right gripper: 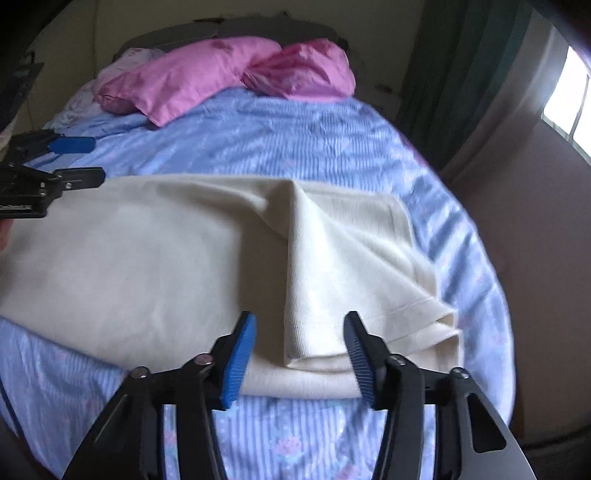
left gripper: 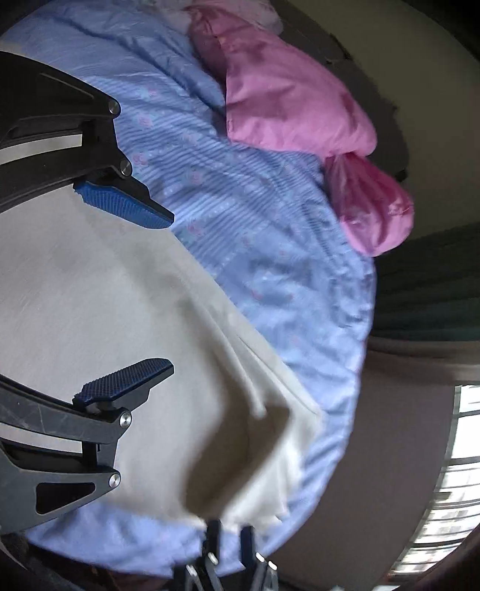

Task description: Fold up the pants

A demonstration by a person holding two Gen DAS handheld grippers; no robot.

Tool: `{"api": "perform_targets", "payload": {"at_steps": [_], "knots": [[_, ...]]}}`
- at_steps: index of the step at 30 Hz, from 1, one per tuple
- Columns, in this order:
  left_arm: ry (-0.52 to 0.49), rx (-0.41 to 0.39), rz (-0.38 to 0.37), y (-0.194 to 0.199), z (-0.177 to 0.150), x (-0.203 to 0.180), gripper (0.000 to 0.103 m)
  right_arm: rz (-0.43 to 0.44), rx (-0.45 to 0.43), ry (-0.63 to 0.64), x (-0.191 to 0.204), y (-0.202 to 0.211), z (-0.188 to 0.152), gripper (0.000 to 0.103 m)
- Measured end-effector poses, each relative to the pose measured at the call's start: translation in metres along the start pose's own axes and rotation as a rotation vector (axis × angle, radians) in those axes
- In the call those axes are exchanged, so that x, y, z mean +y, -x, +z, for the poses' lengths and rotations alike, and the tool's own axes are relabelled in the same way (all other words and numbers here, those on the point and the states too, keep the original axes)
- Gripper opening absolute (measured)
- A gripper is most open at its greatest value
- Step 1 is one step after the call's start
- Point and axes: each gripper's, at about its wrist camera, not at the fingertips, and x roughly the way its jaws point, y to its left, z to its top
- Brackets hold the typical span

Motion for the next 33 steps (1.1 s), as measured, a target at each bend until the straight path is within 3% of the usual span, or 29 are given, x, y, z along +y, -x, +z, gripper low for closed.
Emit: {"api": "perform_targets", "payload": {"at_steps": [2,3,8,10,11,12,14,19,25,28,33], "knots": [[-0.01,0.037,0.015,-0.02,0.001,0.004,0.059,0.032,0.031,-0.014,0.001,-0.012,0.002,0.045],[-0.003,0.045,0.014,-0.026,0.002,0.006,0.059,0.026,0.039,-0.001,0.003,-0.016,0.004,0.045],[0.055,0.105,-0.026,-0.059,0.002,0.021,0.052,-0.064,0.091,0.088,0.02,-0.039,0.013,0.044],[0.042,0.132,-0.014,-0.07,-0.001,0.022,0.051,-0.094,0.124,0.085,0.017,-0.047,0.016,0.025],[0.04,0.139,-0.017,-0.073,-0.003,0.022,0.047,-0.1,0.135,0.084,0.015,-0.048,0.017,0.021],[0.039,0.144,-0.026,-0.076,-0.005,0.021,0.043,-0.108,0.141,0.075,0.011,-0.048,0.019,0.015],[0.049,0.135,-0.042,-0.077,-0.008,0.018,0.011,-0.116,0.145,0.046,0.0,-0.046,0.023,0.011],[0.108,0.068,-0.02,-0.053,-0.004,0.017,0.008,-0.214,0.091,-0.001,-0.023,-0.032,0.038,0.007],[0.177,-0.005,0.084,-0.026,0.019,0.023,0.007,-0.354,-0.009,-0.03,-0.053,-0.01,0.083,0.007],[0.22,0.002,0.14,-0.029,0.029,0.031,0.007,-0.39,-0.017,-0.036,-0.065,-0.018,0.113,0.006],[0.193,0.124,0.167,-0.068,0.029,0.033,0.013,-0.373,0.045,-0.066,-0.073,-0.072,0.152,0.006]]}}
